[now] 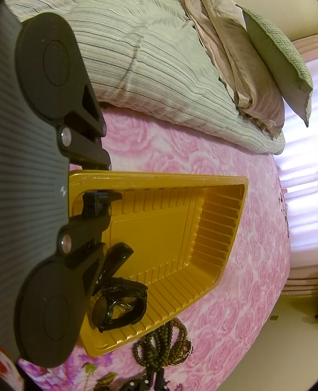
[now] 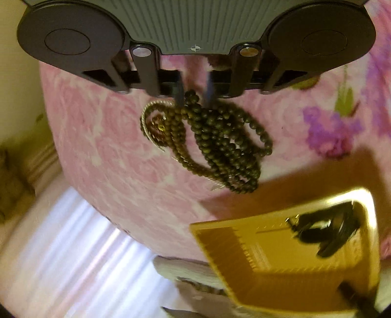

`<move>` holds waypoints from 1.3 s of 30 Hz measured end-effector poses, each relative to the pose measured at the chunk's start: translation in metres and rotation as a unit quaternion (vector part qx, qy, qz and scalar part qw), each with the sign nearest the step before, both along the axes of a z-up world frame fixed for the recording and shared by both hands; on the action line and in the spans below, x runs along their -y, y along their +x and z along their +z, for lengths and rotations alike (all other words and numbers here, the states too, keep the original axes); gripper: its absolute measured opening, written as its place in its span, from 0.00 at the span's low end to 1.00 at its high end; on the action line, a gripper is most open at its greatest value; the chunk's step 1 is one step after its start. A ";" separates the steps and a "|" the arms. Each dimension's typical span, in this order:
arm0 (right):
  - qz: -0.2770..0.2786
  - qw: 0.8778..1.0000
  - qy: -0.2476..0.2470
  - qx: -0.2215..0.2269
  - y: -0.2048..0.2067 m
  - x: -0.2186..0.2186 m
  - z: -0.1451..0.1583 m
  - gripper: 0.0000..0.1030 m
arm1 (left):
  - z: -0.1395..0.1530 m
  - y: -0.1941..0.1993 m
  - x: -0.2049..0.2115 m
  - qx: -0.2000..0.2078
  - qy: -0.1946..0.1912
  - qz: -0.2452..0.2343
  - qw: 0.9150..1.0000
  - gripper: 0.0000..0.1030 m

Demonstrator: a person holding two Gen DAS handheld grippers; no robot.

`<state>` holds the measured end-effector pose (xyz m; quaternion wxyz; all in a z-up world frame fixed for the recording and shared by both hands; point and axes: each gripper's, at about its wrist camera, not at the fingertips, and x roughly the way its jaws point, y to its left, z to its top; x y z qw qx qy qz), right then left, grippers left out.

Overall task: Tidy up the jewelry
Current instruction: 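Grasp the dark wooden bead bracelets with the right tool and lift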

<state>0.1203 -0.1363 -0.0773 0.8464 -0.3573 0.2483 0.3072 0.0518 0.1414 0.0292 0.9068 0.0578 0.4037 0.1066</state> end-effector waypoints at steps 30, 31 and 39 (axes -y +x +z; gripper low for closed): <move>0.030 0.964 0.050 0.260 -0.020 0.045 0.218 0.07 | 0.001 0.001 -0.001 0.005 0.005 -0.007 1.000 0.02; 0.035 0.962 0.048 0.266 -0.019 0.044 0.223 0.07 | 0.000 0.001 -0.001 0.006 0.005 -0.008 1.000 0.02; 0.090 0.948 0.048 0.300 -0.017 0.021 0.267 0.07 | 0.000 0.000 0.000 0.004 0.007 -0.012 1.000 0.02</move>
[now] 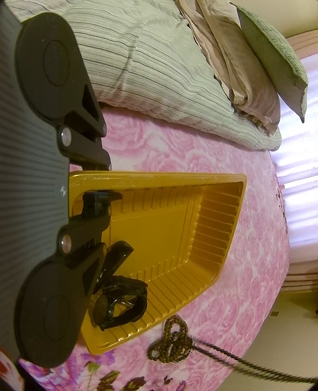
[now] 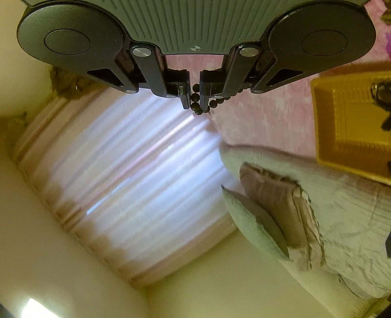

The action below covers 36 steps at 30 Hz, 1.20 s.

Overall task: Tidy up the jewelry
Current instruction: 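Grasp the dark wooden bead bracelets with the right tool and lift, then lower the bead strands into the tray held by the left tool and release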

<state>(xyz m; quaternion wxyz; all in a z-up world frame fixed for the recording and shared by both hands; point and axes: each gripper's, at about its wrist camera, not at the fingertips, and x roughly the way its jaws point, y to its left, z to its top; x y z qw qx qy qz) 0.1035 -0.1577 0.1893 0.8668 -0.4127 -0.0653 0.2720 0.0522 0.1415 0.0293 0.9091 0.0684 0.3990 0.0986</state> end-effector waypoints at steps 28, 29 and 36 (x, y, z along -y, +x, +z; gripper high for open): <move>0.144 0.987 -0.064 0.017 0.006 -0.119 0.055 0.07 | -0.002 0.002 -0.005 -0.014 -0.001 -0.015 1.000 0.03; 0.148 0.986 -0.071 0.008 0.008 -0.124 0.051 0.07 | -0.002 0.002 -0.005 -0.014 -0.002 -0.015 1.000 0.03; 0.203 0.967 -0.146 -0.039 0.013 -0.156 0.020 0.07 | -0.003 0.002 -0.007 -0.014 -0.002 -0.013 1.000 0.03</move>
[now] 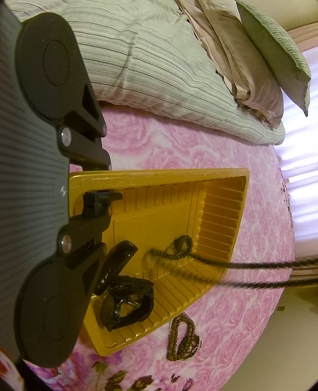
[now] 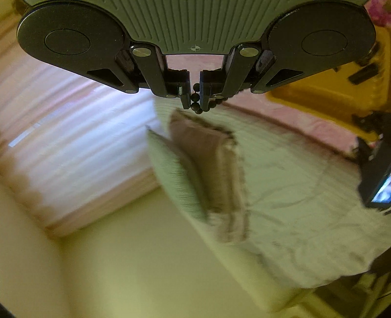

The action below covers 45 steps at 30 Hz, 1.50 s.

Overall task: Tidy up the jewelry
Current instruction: 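Lower the bead strands into the tray held by the left tool and release, then grasp the second brown bead bracelet with the right tool and lift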

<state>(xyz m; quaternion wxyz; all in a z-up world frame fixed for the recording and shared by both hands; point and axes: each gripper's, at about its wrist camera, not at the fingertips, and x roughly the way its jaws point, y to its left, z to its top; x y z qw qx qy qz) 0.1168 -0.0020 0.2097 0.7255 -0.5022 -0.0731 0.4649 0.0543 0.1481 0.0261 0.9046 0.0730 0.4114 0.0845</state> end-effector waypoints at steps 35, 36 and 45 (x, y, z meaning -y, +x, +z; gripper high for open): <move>0.017 0.992 -0.107 -0.061 0.026 -0.035 -0.117 0.07 | -0.001 0.001 -0.001 -0.005 -0.004 0.005 1.000 0.02; 0.015 0.993 -0.098 -0.061 0.026 -0.033 -0.114 0.07 | -0.001 0.001 -0.001 -0.005 -0.004 0.005 1.000 0.02; -0.081 0.989 0.024 -0.122 0.043 0.024 -0.094 0.07 | -0.002 0.001 -0.001 -0.004 -0.004 0.005 1.000 0.02</move>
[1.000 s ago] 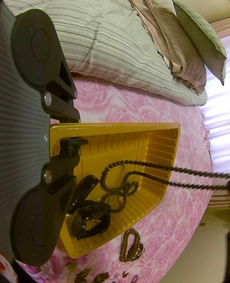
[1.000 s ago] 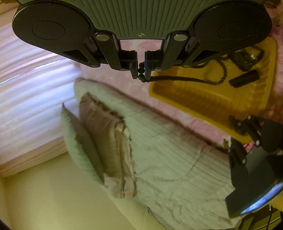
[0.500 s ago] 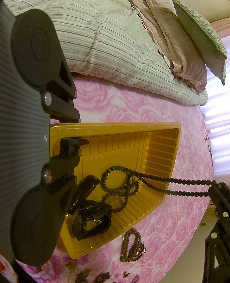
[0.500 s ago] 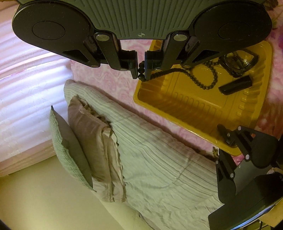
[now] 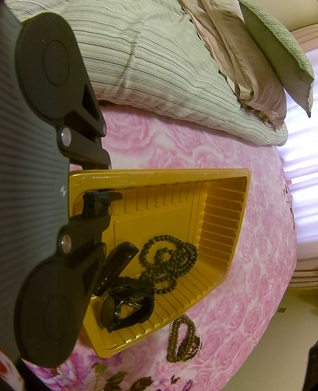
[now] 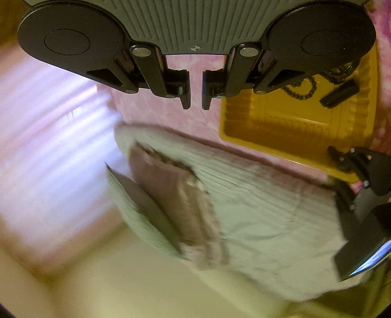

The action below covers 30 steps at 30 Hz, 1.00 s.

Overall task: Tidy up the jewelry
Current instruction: 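Grasp the second brown bead bracelet with the right tool and lift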

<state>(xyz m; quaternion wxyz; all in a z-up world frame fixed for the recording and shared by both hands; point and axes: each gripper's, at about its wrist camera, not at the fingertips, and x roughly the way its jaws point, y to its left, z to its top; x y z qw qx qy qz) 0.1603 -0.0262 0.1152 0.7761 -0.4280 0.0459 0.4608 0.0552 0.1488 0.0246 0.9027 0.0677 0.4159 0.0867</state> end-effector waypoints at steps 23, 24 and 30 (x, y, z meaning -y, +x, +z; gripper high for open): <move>-0.306 0.895 0.134 -0.295 -0.004 0.155 -0.133 0.08 | 0.002 -0.001 -0.001 0.002 0.001 0.002 1.000 0.02; -0.310 0.893 0.139 -0.296 -0.002 0.154 -0.133 0.08 | 0.003 -0.001 0.000 0.002 0.002 0.003 1.000 0.02; -0.338 0.876 0.153 -0.308 0.020 0.143 -0.143 0.08 | 0.002 -0.001 0.001 0.002 0.002 0.003 1.000 0.02</move>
